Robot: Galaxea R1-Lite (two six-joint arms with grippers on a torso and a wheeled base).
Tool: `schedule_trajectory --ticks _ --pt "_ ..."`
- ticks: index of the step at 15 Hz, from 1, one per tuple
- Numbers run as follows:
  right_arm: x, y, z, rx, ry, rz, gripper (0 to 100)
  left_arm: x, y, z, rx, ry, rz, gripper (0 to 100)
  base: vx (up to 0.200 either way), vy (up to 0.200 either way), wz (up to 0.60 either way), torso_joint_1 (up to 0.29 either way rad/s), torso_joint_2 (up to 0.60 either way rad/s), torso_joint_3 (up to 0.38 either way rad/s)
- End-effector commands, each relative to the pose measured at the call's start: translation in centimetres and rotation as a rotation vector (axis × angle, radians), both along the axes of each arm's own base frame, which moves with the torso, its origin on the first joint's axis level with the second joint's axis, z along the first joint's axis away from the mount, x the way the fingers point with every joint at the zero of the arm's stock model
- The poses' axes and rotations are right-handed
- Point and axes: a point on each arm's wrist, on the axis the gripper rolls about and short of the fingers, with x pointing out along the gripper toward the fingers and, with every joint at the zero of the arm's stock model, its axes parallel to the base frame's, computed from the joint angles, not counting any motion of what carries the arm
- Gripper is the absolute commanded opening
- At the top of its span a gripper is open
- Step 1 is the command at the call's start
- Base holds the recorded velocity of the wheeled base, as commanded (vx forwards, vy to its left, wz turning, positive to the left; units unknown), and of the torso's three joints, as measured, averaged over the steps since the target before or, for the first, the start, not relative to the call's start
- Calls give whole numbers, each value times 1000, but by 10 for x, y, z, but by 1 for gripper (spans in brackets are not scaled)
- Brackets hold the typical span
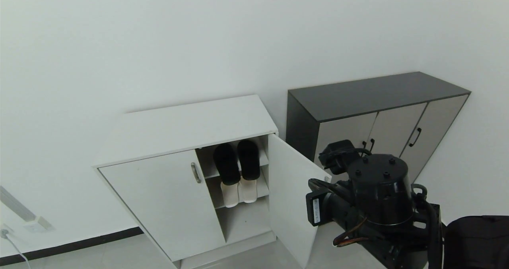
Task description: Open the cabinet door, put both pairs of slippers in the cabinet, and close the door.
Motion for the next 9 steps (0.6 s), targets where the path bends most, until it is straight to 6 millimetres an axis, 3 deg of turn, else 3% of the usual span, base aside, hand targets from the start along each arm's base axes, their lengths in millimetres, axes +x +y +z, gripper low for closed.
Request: schedule_trajectory --ticks 1,3,6,9 --pt "1 0 0 -1 0 -4 0 0 0 0 0 2 0 0 0 0 0 0 0 0" --pt "1 -1 0 -1 0 -6 0 0 0 0 2 2 0 0 0 0 0 0 0 0" --pt "2 -1 -2 -4 3 -7 0 0 0 0 2 2 0 0 -200 0 0 6 -1 -1" --pt "13 -2 -6 8 -15 -34 0 0 0 0 2 2 0 0 0 0 0 0 0 0"
